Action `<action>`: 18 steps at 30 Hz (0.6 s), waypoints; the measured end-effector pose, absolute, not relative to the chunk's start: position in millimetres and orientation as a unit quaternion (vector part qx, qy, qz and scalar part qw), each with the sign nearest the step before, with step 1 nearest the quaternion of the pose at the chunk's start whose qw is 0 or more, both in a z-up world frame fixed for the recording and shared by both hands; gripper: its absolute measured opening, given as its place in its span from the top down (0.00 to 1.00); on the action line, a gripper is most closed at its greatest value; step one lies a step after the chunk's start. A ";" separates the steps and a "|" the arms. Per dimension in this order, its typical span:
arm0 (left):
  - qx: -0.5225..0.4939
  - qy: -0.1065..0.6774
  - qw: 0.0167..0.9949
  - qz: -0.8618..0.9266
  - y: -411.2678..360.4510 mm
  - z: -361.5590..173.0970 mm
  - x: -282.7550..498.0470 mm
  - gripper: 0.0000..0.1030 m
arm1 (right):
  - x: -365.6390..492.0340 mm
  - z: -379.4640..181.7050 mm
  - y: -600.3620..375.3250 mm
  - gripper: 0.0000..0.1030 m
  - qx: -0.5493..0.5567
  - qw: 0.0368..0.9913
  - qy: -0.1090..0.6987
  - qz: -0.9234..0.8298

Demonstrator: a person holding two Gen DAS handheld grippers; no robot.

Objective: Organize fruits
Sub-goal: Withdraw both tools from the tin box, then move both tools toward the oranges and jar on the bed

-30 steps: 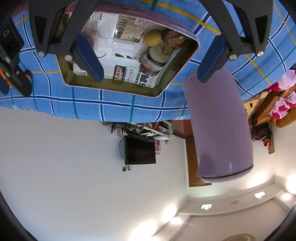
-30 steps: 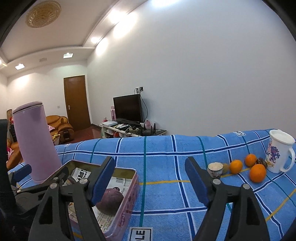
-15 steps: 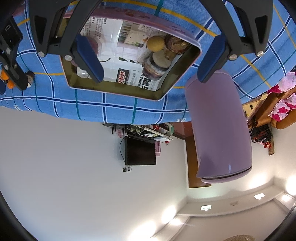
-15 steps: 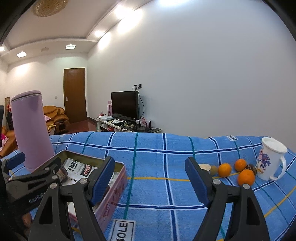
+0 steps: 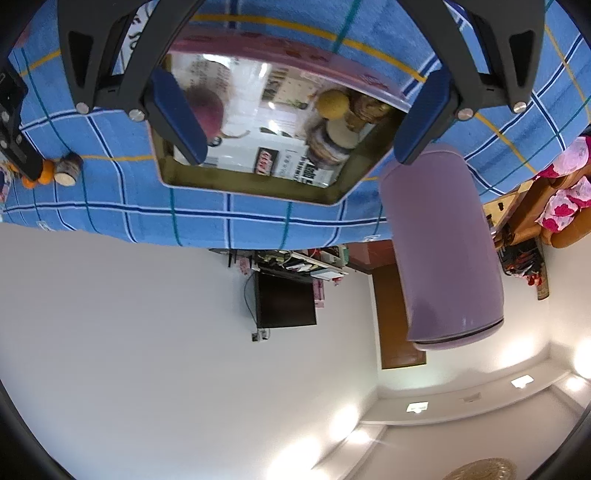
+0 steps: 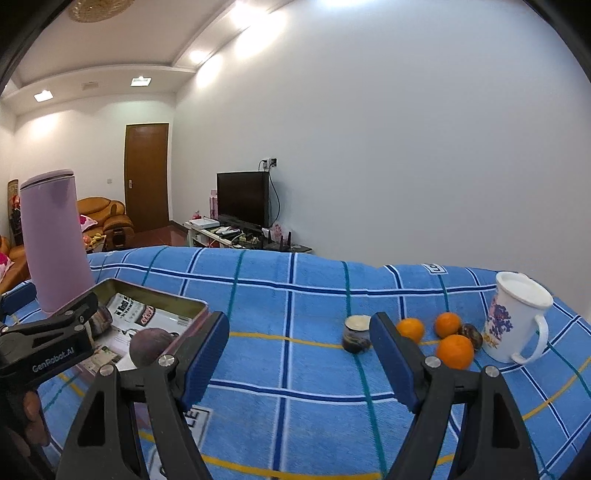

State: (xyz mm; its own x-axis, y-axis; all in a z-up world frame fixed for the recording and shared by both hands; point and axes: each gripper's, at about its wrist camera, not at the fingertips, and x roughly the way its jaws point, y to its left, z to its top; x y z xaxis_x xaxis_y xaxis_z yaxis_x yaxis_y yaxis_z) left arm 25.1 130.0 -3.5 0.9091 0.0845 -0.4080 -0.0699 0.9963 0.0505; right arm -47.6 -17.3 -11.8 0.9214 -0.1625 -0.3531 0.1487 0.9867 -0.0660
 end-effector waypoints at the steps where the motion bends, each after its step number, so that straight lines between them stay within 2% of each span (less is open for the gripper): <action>1: 0.019 0.210 0.977 0.037 126.9 -3.7 23.3 0.00 | -48.4 -12.3 -20.3 0.23 -0.019 0.980 0.183 -0.080; 18: 0.082 0.230 0.969 -0.033 45.6 -5.5 -0.8 0.00 | -62.1 -17.9 -101.5 0.23 0.031 0.963 0.241 -0.115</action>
